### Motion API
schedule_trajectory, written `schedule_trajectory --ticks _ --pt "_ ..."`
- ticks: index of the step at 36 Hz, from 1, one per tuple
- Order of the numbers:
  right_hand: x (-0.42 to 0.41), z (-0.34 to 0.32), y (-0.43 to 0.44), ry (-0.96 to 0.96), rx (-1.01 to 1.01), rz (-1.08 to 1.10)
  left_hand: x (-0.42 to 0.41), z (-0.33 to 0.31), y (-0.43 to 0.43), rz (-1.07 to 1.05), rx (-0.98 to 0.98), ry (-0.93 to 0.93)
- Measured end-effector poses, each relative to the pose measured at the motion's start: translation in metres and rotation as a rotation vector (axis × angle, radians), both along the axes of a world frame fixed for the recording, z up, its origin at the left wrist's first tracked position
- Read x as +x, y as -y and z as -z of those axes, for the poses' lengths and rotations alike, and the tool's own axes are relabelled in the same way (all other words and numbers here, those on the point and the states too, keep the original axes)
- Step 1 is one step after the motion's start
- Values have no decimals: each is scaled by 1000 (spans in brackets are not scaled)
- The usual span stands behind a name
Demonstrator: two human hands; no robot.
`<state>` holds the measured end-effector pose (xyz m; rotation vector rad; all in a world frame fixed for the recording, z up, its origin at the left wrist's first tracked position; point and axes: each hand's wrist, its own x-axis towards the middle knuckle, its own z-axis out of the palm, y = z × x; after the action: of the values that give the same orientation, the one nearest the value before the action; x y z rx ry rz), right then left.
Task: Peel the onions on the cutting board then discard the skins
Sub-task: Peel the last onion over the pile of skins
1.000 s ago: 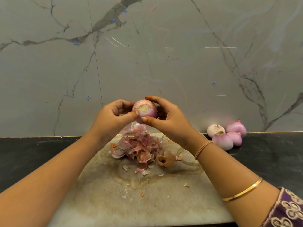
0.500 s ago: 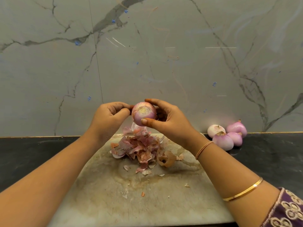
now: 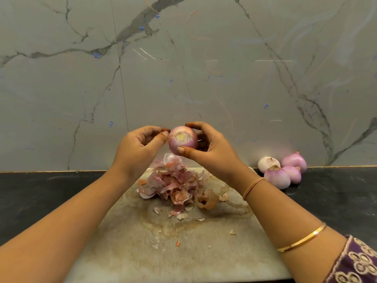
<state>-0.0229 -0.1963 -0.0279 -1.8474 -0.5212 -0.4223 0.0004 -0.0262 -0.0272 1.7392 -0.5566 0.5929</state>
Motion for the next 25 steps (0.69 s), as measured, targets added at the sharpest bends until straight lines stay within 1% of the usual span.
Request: schedule_trajectory --ticks 3,6,12,16,19,23,25 --pt "1 -1 3 33 0 45 1 3 0 -31 46 0" --pt "1 0 3 48 -11 57 1 4 2 -21 92 -39" --pt "1 1 2 41 -49 51 1 5 4 -24 137 -15" --pt "3 1 2 -17 22 23 4 4 2 -52 100 -19" --pt "2 -1 2 -78 104 -52 10 6 -2 -134 83 -33" --pt "3 -4 3 -158 211 -113 16 9 -6 -262 182 -26" --pt "4 -4 4 -196 265 -134 14 8 -7 -255 228 -1"
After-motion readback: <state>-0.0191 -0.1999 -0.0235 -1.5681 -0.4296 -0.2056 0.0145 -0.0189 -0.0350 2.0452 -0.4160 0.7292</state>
